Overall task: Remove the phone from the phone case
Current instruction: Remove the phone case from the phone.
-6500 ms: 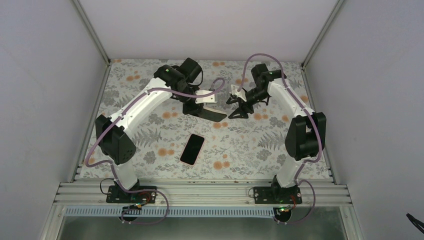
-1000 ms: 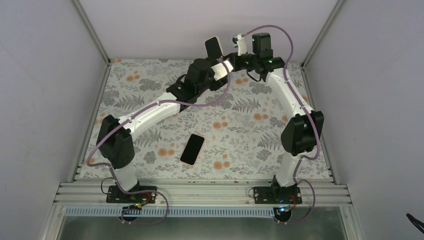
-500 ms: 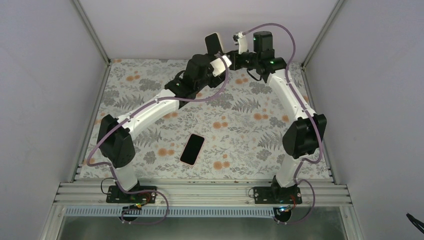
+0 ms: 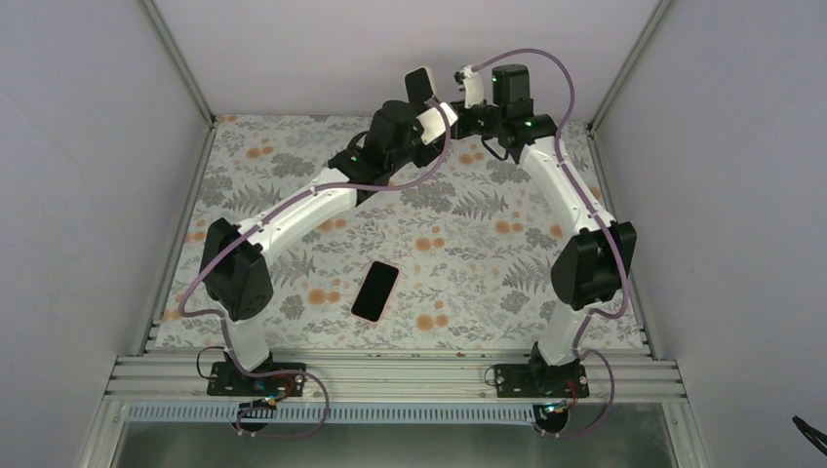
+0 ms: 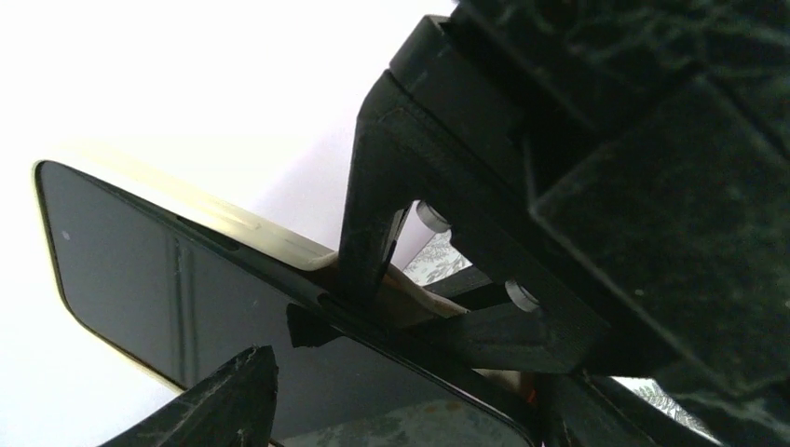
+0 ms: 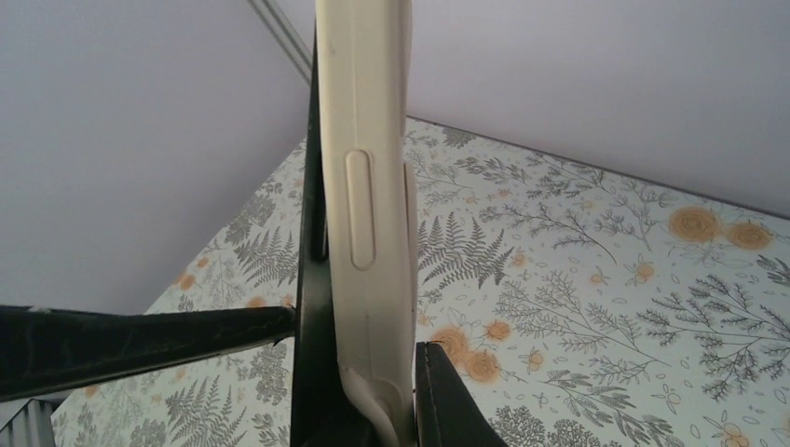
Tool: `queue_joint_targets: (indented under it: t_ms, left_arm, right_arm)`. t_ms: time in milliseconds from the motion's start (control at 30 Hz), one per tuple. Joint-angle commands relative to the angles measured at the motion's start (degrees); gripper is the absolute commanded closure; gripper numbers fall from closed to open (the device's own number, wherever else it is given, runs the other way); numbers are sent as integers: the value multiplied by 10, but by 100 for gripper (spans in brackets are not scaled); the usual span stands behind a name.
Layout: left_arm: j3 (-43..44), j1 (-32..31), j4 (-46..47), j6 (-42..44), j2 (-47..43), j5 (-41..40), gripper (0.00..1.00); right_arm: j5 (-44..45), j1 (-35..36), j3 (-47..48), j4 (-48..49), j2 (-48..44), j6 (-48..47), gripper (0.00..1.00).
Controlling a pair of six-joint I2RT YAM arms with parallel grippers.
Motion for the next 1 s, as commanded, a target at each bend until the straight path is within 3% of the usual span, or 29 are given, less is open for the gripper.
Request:
queue_joint_targets:
  t_ms: [0,100,167,267,400,533,733,900,967]
  left_arm:
    - [-2,10,20,-2,8,-67,34]
    - [-38,9,70,11,-13,-148,45]
    - [-62,10,122,34,-20,-228,46]
    - [-110,10,255,113,-25,-327,46]
    - [-176,10,447,219,-25,-378,49]
    - [-174,10,542,258,-4,-420,68]
    - [-137,10,560,247,32,-433,80]
    - [-96,6,565,243,55,-431,97]
    - [-87,2,567,242,61,-426,98]
  right_arm:
    - [-20,10,-2,24,-53,-1,97]
    - [-13,10,-14,31,-64,3,97]
    - [-6,9,-27,39,-73,13,97]
    - [-1,9,-28,40,-75,36,97]
    - [-50,10,-13,24,-59,58,97]
    - [-86,10,-24,27,-57,75,97]
    - [-124,16,-52,41,-70,81,97]
    - [-142,19,-71,46,-72,81,97]
    - [-144,18,-78,49,-71,80,97]
